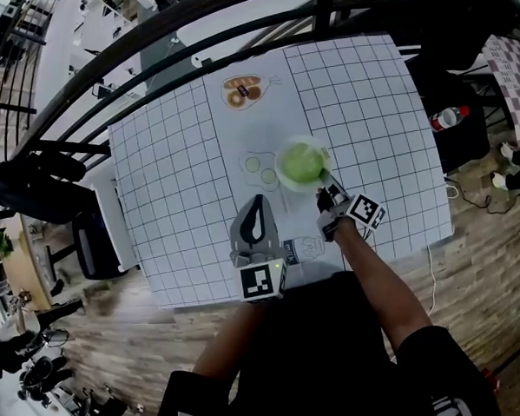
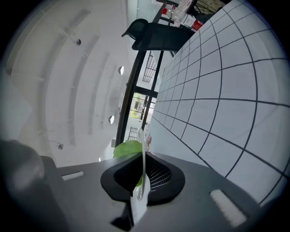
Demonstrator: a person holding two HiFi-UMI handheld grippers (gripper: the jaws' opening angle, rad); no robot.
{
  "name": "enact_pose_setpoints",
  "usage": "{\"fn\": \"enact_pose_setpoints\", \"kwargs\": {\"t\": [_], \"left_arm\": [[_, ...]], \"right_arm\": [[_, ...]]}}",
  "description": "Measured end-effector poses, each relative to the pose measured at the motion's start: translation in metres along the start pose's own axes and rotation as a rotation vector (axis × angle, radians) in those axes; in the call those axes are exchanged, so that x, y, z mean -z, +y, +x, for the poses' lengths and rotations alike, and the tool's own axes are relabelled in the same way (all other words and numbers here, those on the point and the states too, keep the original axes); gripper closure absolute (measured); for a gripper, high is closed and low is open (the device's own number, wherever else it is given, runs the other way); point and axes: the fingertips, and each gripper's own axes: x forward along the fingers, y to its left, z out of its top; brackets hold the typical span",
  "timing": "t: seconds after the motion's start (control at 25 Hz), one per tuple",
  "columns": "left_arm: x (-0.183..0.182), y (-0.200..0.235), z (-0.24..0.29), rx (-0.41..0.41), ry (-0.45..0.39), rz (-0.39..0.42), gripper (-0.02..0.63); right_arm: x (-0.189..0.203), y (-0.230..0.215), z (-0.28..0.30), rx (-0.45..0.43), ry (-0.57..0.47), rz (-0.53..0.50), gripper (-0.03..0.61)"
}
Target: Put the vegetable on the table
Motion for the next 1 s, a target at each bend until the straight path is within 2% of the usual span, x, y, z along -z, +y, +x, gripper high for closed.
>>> {"fn": "enact_pose_setpoints", "kwargs": {"t": [0.12, 0.4, 0.6, 1.0], "left_arm": [[-0.001, 0.001, 0.003, -0.001, -0.003, -0.002, 0.606], [0.003, 0.012, -0.001, -0.011, 0.003, -0.024, 0.606], [0.004, 0.011, -0.002, 0.006, -0.013, -0.052, 0.606], [-0.005, 0.015, -0.005, -0.016, -0.028, -0.077, 0.606]], "right_arm": [[0.002, -0.018, 0.005, 0.020, 0.013, -0.015, 0.571], [0.015, -0.056, 0.006, 0.087, 0.006, 0.028, 0.571], [0.019, -0.066, 0.011, 0.086, 0.022, 0.002, 0.572], [0.027, -0.078, 0.019, 0.133, 0.029, 0.048, 0.571]]}}
